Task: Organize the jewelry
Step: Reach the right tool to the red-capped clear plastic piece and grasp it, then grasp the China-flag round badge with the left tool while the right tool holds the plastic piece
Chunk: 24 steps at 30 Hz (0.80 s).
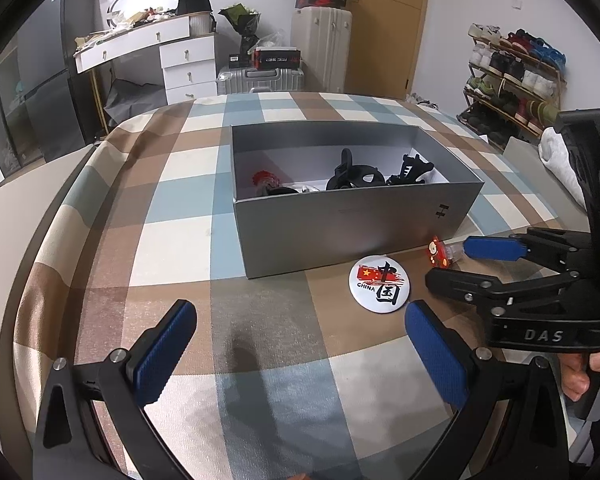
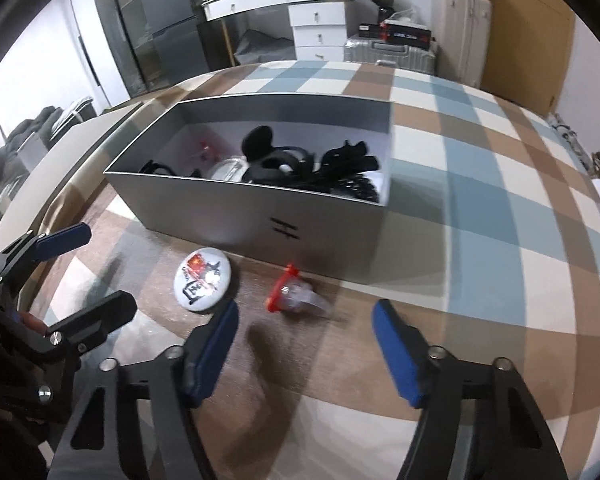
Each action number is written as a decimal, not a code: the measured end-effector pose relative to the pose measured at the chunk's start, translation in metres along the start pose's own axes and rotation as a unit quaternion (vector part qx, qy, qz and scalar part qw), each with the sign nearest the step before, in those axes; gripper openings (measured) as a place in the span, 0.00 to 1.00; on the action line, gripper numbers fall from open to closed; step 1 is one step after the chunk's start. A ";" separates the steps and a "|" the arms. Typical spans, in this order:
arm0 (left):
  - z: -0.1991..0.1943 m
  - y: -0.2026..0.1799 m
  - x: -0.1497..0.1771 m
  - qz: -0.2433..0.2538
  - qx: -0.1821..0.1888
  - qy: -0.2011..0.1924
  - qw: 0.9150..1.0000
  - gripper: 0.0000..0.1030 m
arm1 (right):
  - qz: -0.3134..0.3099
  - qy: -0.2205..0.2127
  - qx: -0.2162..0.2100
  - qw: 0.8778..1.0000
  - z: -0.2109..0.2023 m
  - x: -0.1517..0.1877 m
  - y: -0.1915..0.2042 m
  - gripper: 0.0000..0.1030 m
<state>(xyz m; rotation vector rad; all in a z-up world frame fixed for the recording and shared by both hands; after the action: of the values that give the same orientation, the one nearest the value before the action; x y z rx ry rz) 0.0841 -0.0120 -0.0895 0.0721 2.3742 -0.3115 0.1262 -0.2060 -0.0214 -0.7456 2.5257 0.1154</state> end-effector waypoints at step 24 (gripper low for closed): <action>0.024 -0.025 0.007 -0.001 0.047 0.050 0.998 0.97 | 0.028 -0.046 -0.037 0.998 -0.033 0.002 -0.017 0.28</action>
<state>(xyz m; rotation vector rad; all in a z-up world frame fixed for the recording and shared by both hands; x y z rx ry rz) 0.0911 -0.0423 -0.1063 0.1320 2.4584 -0.4296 0.1196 -0.2284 0.0072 -0.6835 2.4656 0.2581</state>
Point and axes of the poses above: each gripper's, at about its wrist camera, not at the fingertips, and z roughly the way its jaws point, y to its left, x to its underside, the point moved 9 cm from there along z, roughly the way its jaws point, and after that the axes turned 11 degrees about x, right-handed, at the moved point
